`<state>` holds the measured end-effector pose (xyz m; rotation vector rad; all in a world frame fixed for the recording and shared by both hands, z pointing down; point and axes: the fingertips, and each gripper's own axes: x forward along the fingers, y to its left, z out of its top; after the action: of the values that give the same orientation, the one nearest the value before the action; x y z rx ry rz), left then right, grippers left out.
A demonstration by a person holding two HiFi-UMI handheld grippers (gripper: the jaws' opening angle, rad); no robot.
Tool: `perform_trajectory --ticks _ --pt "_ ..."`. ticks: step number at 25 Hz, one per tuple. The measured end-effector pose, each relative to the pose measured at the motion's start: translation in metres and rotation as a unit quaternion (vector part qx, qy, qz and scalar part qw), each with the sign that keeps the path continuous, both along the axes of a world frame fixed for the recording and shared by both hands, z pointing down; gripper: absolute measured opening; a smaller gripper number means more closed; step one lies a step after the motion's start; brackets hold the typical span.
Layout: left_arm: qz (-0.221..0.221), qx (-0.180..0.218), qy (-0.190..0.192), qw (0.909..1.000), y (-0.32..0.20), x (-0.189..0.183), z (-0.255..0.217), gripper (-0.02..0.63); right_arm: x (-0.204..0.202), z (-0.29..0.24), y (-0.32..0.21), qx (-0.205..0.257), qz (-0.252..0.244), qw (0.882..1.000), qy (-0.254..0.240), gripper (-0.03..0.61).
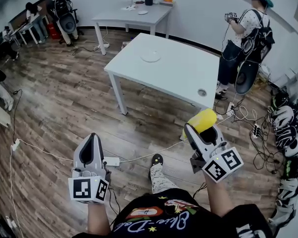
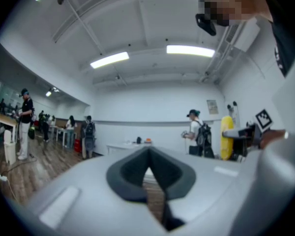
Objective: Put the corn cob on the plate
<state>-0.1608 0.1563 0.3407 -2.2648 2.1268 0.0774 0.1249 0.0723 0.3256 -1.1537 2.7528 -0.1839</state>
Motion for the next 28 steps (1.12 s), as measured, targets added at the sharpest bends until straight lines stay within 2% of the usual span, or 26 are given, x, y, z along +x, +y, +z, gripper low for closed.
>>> perform_trajectory --ticks 4,11,17,22,28 --pt "-0.012 -0.002 0.001 0.9999 -0.057 -0.017 0.003 -0.003 -0.015 0.007 -0.067 -0.001 -0.004 1.0 -0.002 0.259" --pt "-0.023 0.003 -0.023 0.9995 -0.179 -0.026 -0.015 -0.003 -0.032 0.013 -0.194 -0.013 -0.02 1.0 0.01 0.259" --pt "-0.04 0.033 -0.032 0.9982 -0.271 -0.023 -0.023 -0.003 -0.035 0.011 -0.289 -0.005 -0.025 1.0 0.017 0.259" --pt "-0.026 0.022 -0.017 0.9993 -0.325 -0.031 -0.015 -0.003 -0.049 0.014 -0.343 0.004 -0.027 0.999 0.029 0.259" --pt "0.01 0.009 -0.009 0.9999 -0.41 -0.049 -0.005 -0.003 -0.073 0.029 -0.42 0.001 0.004 0.998 0.062 0.259"
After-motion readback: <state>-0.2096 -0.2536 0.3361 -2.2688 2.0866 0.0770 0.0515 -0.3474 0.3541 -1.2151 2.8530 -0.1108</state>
